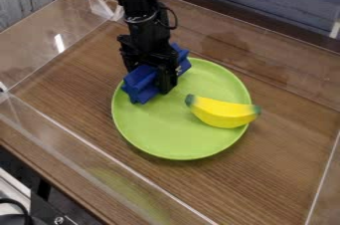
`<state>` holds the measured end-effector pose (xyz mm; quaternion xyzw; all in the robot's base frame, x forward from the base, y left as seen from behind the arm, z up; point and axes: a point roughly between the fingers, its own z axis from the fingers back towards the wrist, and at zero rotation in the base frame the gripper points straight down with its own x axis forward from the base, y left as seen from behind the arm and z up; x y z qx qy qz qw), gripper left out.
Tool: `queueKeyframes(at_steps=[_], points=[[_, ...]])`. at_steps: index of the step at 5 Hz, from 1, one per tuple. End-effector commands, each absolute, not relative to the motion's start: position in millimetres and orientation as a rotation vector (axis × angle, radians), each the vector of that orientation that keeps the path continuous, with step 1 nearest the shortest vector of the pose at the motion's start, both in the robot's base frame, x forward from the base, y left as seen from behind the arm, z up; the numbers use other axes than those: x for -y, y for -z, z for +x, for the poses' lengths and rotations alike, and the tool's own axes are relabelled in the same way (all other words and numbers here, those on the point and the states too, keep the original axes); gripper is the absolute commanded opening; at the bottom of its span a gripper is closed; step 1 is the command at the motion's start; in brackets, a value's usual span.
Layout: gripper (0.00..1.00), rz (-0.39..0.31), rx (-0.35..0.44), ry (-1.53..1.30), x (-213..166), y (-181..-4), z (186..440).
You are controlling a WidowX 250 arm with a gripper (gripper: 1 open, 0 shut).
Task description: Put the blue object in the green plate
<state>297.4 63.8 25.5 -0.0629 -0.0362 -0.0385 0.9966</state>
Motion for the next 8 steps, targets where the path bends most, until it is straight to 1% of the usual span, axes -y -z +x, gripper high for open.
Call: queueKeyframes(at_steps=[1, 4, 8], points=[[1.00, -0.115, 0.082, 0.090, -62, -24.2, 302], [1.00, -0.115, 0.058, 0.084, -62, -14.3, 302], [1.00, -0.116, 0.033, 0.079, -59, -10.8, 303]])
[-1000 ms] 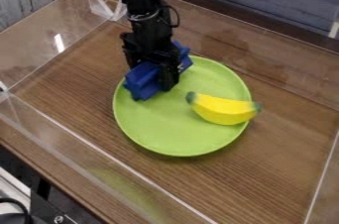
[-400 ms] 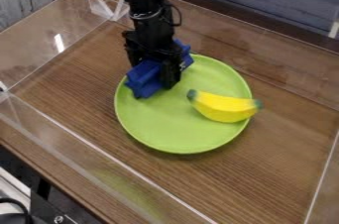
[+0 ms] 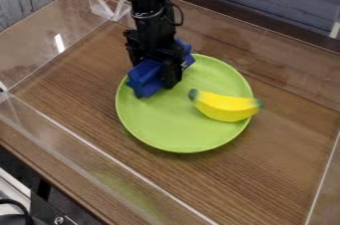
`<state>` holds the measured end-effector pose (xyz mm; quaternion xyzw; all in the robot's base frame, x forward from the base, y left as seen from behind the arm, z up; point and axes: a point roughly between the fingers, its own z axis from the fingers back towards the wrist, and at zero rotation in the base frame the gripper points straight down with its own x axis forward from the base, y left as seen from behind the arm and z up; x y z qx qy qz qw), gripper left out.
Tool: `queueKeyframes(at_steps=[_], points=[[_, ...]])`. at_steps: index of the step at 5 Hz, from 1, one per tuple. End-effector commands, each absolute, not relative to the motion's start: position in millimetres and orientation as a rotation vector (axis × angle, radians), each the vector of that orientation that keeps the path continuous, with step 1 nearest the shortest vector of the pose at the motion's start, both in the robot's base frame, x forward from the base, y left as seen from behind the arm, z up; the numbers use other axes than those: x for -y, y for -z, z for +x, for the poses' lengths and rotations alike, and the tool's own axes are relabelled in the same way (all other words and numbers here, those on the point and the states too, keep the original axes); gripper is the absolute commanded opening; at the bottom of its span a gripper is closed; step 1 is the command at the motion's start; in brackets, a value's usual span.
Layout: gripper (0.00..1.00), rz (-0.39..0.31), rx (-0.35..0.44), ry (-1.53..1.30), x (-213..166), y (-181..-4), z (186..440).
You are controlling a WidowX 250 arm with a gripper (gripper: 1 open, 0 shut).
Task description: Put the blue object in the green plate
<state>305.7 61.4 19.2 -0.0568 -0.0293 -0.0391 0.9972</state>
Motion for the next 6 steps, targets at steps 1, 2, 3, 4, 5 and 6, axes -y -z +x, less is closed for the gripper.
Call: queueKeyframes(at_steps=[1, 2, 3, 4, 5, 6], points=[[1.00, -0.117, 0.029, 0.077, -58, -10.8, 304], [1.00, -0.118, 0.025, 0.076, -58, -10.8, 304], [1.00, -0.118, 0.021, 0.074, -57, -11.0, 304], [1.00, -0.119, 0.017, 0.073, -57, -10.8, 305], [1.00, -0.122, 0.036, 0.072, -53, -23.0, 304], [1.00, -0.125, 0.053, 0.072, -49, -34.7, 304]])
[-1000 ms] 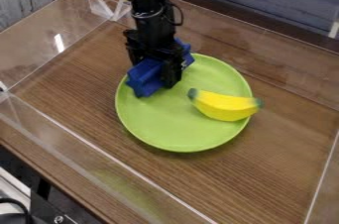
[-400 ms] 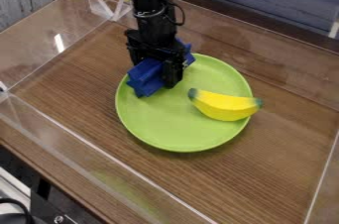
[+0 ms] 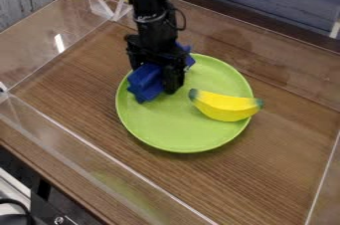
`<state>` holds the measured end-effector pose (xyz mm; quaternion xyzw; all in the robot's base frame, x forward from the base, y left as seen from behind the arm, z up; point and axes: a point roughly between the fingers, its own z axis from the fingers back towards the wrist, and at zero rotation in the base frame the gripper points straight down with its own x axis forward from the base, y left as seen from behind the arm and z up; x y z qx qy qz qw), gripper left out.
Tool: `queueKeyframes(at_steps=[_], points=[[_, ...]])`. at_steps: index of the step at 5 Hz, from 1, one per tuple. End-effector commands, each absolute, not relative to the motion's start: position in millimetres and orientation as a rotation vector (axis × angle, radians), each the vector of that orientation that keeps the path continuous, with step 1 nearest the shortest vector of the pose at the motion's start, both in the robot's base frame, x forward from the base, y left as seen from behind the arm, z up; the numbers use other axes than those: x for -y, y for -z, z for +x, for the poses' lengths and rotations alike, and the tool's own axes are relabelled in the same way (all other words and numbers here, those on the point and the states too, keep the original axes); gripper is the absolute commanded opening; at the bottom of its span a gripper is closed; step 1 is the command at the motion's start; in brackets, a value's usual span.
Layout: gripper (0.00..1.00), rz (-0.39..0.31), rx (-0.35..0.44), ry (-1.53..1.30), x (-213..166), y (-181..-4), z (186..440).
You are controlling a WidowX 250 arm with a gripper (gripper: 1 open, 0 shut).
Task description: Put the blue object in the green plate
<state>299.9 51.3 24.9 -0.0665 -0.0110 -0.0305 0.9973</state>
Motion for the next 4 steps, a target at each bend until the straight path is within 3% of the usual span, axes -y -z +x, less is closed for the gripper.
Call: queueKeyframes(at_steps=[1, 4], points=[[1.00, -0.126, 0.071, 0.076, -43, -47.8, 306], [1.00, -0.124, 0.099, 0.090, -26, -69.8, 307]])
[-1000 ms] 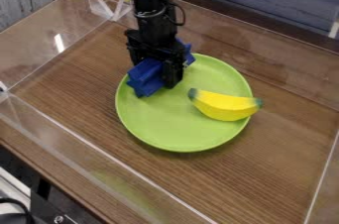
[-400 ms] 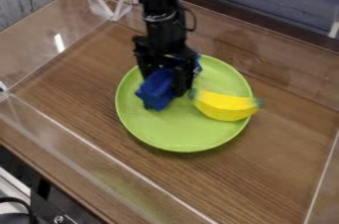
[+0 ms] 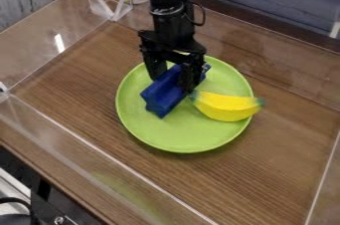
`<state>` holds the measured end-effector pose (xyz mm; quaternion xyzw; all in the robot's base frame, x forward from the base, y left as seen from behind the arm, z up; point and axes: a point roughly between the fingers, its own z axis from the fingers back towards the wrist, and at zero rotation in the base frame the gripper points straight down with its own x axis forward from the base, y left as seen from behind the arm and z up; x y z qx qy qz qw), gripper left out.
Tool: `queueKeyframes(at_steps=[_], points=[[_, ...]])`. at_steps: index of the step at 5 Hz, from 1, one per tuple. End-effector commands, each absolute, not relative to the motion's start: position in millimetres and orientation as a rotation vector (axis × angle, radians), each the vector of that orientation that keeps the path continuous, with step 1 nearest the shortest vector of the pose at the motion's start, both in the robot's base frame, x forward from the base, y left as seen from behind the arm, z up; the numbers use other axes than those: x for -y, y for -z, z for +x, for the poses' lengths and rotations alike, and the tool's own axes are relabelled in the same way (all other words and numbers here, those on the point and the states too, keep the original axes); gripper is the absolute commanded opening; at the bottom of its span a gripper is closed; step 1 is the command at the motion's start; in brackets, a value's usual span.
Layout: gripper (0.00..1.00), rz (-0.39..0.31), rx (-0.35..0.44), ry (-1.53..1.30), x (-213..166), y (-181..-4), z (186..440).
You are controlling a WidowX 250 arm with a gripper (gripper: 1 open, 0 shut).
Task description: Put the blue object in the green plate
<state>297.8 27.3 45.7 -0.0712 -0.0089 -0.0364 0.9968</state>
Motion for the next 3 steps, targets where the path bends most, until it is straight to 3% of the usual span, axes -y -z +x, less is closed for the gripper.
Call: queueKeyframes(at_steps=[1, 3], points=[[1.00, -0.118, 0.099, 0.088, -25.9, -71.6, 305.1], [1.00, -0.106, 0.097, 0.085, -25.6, -73.8, 302.5]])
